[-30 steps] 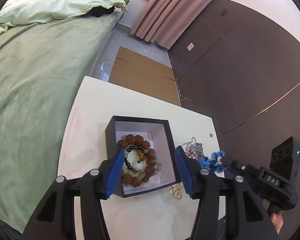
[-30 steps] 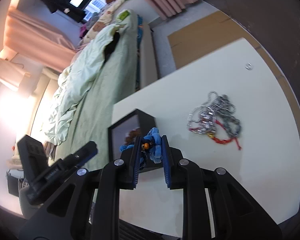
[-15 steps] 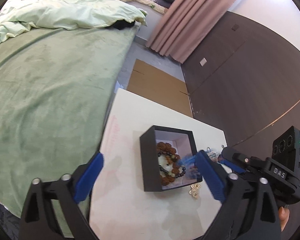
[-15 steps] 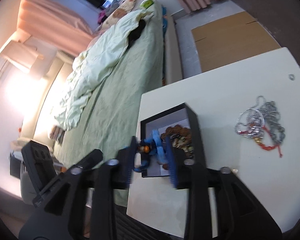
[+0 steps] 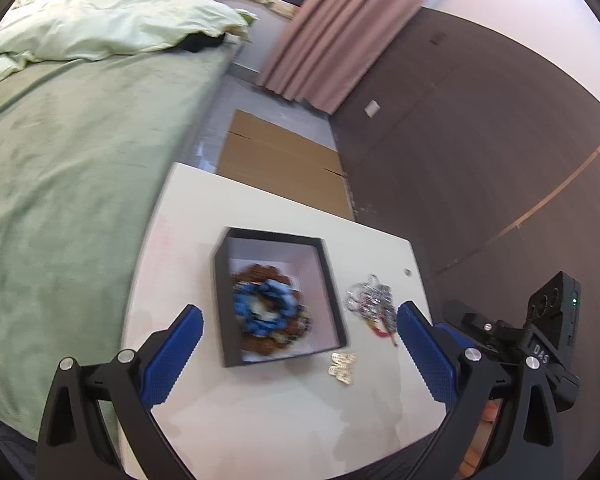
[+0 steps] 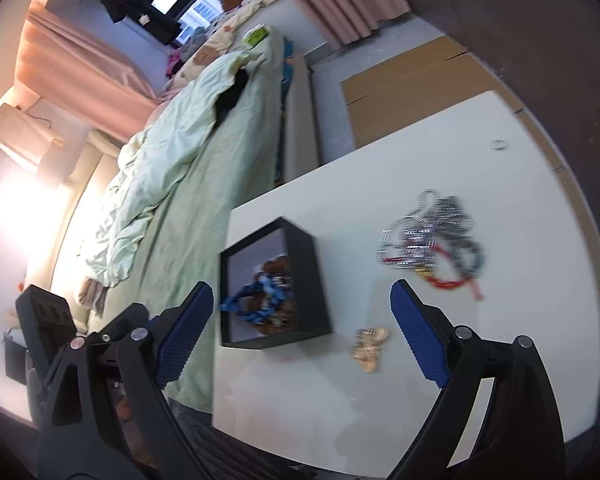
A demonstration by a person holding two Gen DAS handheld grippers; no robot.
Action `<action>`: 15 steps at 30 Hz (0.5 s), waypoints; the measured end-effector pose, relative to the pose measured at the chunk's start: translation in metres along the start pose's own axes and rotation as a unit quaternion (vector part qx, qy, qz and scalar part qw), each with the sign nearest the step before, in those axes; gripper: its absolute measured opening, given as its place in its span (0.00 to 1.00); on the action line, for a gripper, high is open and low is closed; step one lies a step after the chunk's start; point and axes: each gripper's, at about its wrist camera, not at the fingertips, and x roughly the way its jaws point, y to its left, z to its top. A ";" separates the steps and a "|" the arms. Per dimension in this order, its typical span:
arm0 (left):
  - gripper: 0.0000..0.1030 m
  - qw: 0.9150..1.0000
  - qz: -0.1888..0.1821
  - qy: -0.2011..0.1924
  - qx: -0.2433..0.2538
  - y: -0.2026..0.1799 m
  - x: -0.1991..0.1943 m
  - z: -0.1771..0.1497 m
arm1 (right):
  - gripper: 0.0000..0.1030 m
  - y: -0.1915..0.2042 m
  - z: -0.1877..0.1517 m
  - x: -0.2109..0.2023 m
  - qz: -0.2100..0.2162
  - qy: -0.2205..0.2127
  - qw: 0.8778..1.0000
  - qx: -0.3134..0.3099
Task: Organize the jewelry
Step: 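Grasp the gold butterfly brooch with the left gripper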
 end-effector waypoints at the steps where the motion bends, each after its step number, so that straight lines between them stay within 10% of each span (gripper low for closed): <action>1: 0.91 1.000 -0.003 0.004 0.005 -0.005 0.003 -0.001 | 0.87 -0.004 -0.001 -0.004 -0.004 -0.002 1.000 0.001; 15: 0.74 0.993 -0.028 0.080 0.076 -0.076 0.049 -0.047 | 0.87 -0.060 -0.018 -0.049 -0.052 -0.028 0.998 0.018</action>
